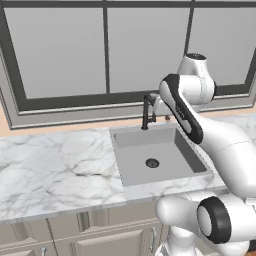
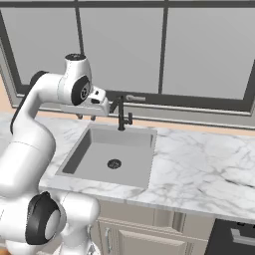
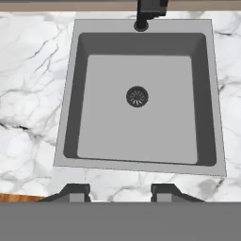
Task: Navigate to the stove.
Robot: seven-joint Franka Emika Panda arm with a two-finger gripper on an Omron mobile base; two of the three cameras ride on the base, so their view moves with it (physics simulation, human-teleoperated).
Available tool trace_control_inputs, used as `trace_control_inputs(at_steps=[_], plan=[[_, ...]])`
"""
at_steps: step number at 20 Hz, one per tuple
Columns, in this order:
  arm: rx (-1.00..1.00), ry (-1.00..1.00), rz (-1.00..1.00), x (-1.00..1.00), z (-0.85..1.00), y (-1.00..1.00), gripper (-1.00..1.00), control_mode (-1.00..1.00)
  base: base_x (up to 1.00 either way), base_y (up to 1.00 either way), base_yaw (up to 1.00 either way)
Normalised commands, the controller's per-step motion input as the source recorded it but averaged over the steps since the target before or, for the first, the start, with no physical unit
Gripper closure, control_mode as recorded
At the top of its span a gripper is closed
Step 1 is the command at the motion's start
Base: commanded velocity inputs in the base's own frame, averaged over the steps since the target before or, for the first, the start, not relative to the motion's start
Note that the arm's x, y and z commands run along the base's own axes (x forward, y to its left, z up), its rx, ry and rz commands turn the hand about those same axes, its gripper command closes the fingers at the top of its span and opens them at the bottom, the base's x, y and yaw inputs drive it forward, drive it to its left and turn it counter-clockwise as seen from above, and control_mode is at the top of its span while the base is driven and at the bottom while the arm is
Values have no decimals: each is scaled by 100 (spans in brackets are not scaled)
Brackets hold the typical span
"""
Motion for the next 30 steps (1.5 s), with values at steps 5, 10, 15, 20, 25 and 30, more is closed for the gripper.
trace_control_inputs(at_steps=[5,10,15,20,25,30], plan=[[0,-1,0,-54,0,0,-100,-100,0,0,0],[0,-3,0,-100,7,0,-100,-100,0,0,0],[0,1,0,-97,27,0,-100,-100,0,0,0],[0,1,-3,-67,48,0,-100,-100,0,0,0],[-1,0,0,-68,39,9,-100,-100,0,0,0],[0,0,0,-77,21,0,-100,-100,0,0,0]])
